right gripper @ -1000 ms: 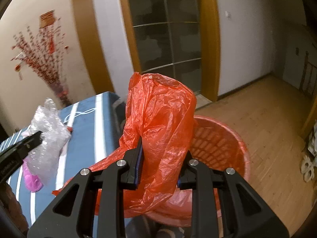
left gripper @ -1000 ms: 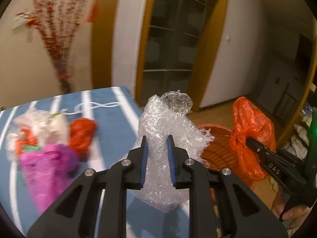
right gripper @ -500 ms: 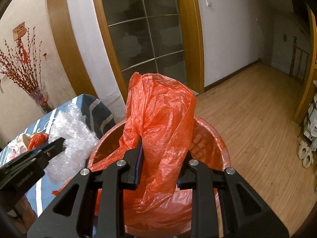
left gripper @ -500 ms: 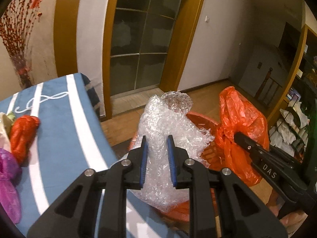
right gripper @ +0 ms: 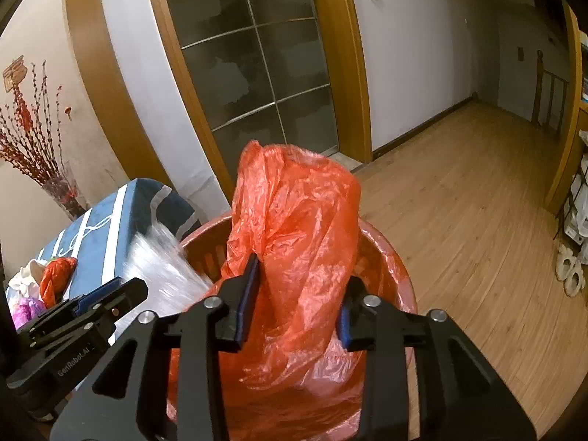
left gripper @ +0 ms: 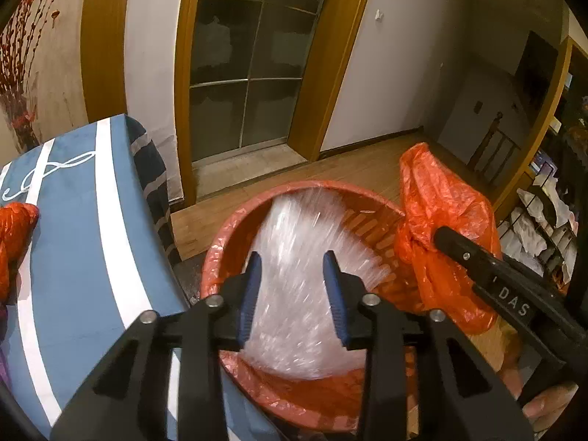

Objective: Collect trash
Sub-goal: 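Carry both bags to the orange wastebasket and open both tools to drop them, then return both tools to the pile and close the right tool on the pink bag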

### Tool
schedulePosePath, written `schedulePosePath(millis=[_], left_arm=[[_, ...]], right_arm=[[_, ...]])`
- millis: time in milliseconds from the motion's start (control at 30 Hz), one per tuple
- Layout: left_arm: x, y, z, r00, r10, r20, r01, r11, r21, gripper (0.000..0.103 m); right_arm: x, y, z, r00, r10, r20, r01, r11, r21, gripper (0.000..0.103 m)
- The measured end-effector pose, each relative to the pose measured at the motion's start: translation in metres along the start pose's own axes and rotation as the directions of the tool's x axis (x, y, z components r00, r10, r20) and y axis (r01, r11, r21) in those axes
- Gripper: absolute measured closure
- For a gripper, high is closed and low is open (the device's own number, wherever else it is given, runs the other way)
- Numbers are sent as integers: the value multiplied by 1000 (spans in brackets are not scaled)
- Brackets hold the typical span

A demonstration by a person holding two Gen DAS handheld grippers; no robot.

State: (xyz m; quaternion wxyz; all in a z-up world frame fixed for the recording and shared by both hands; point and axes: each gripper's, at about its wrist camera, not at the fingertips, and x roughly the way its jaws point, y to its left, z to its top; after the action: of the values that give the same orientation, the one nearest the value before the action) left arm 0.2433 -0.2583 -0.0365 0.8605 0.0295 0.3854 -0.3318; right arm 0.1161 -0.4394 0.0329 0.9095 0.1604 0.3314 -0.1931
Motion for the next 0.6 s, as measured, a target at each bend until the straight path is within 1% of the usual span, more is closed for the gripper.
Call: schedulePosePath(millis=[67, 133, 200, 233, 300, 367, 467, 600], left_arm=[[1, 4, -1, 1000, 4, -3, -4, 1000, -1, 58], [1, 7, -2, 1000, 16, -4, -16, 1000, -3, 55], [-2, 11, -3, 1000, 30, -4, -30, 1000, -7, 52], [-3, 14, -4, 999, 37, -3, -37, 999, -8, 50], [-8, 17, -5, 998, 62, 4, -62, 998, -7, 45], [-13, 20, -6, 996, 87, 11, -87, 996, -7, 38], [-24, 28, -10, 991, 128, 25, -128, 992, -9, 33], [-46, 45, -14, 981, 186, 57, -186, 983, -14, 27]], right_arm=[[1, -2, 0, 1000, -1, -2, 1, 1000, 0, 61], [0, -2, -1, 1000, -5, 1, 5, 1000, -1, 51], [-2, -2, -1, 1000, -10, 8, 10, 1000, -6, 46], [-2, -1, -1, 1000, -15, 11, 15, 1000, -10, 42], [-2, 0, -2, 1000, -22, 16, 22, 1000, -15, 38], [-4, 2, -3, 1000, -25, 18, 26, 999, -21, 36], [-7, 8, -5, 999, -26, 22, 27, 999, -34, 34], [-10, 23, -10, 999, -20, 25, 22, 997, -71, 33]])
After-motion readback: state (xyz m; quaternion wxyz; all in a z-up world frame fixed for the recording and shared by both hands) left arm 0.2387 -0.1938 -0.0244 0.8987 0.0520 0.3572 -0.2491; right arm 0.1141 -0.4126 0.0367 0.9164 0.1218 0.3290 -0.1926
